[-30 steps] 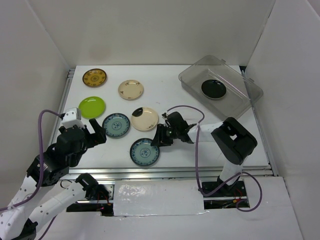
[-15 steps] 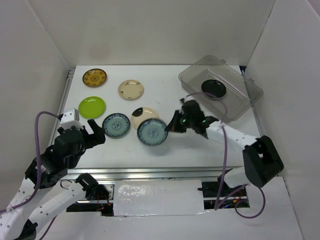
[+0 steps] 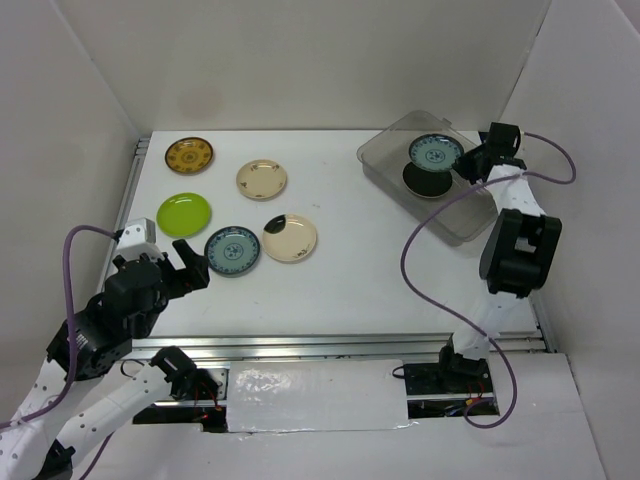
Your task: Place the plates into the plastic bin on the countertop
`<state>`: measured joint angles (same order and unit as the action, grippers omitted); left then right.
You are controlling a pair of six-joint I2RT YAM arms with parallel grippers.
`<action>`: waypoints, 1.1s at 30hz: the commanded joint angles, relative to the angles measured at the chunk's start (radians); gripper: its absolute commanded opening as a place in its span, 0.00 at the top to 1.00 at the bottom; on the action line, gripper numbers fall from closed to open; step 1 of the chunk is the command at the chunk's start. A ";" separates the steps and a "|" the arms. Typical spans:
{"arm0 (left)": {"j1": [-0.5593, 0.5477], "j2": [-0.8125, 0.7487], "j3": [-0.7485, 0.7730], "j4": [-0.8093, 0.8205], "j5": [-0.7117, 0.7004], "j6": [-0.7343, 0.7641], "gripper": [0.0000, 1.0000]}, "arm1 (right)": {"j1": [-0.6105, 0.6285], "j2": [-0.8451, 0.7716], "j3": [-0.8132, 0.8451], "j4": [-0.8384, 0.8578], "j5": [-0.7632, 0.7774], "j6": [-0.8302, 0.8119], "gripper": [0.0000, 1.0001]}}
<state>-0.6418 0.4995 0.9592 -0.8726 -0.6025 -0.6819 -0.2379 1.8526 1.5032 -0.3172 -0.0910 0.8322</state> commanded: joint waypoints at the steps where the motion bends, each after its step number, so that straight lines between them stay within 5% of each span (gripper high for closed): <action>1: 0.002 -0.004 -0.004 0.043 0.006 0.021 0.01 | -0.015 0.135 0.166 -0.105 -0.026 0.010 1.00; 6: 0.002 0.007 -0.004 0.050 0.017 0.028 0.01 | -0.032 0.197 0.178 -0.051 -0.038 0.022 1.00; 8: 0.002 0.016 -0.004 0.050 0.018 0.028 0.01 | -0.020 0.177 0.155 -0.034 -0.036 0.019 0.92; 9: 0.001 0.017 -0.004 0.049 0.018 0.030 0.01 | -0.017 0.165 0.147 -0.033 -0.027 0.022 0.79; 10: 0.002 0.022 -0.004 0.050 0.018 0.030 0.01 | -0.014 0.149 0.140 -0.033 -0.020 0.027 0.38; 13: 0.002 0.033 -0.002 0.044 0.015 0.027 0.01 | 0.005 0.054 0.102 -0.045 -0.001 0.009 0.00; 18: 0.002 0.065 0.007 0.029 -0.013 -0.008 0.01 | 0.123 -0.188 0.091 -0.132 0.169 -0.096 0.00; 20: 0.002 0.137 0.047 0.000 -0.040 -0.100 0.01 | 0.221 -0.258 0.059 -0.164 0.122 -0.152 0.00; 24: 0.017 0.266 0.050 -0.046 -0.042 -0.229 0.01 | 0.458 -0.384 -0.237 0.065 -0.073 -0.177 0.00; 28: 0.115 0.376 0.042 0.000 0.097 -0.266 0.01 | 0.583 -0.328 -0.404 0.200 -0.145 -0.122 0.03; 33: 0.198 0.376 0.003 0.073 0.207 -0.231 0.01 | 0.641 -0.095 -0.422 0.434 -0.343 -0.062 0.06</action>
<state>-0.4816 0.8986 0.9726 -0.8692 -0.4824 -0.8982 0.3882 1.6630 1.0801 -0.0578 -0.2996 0.7376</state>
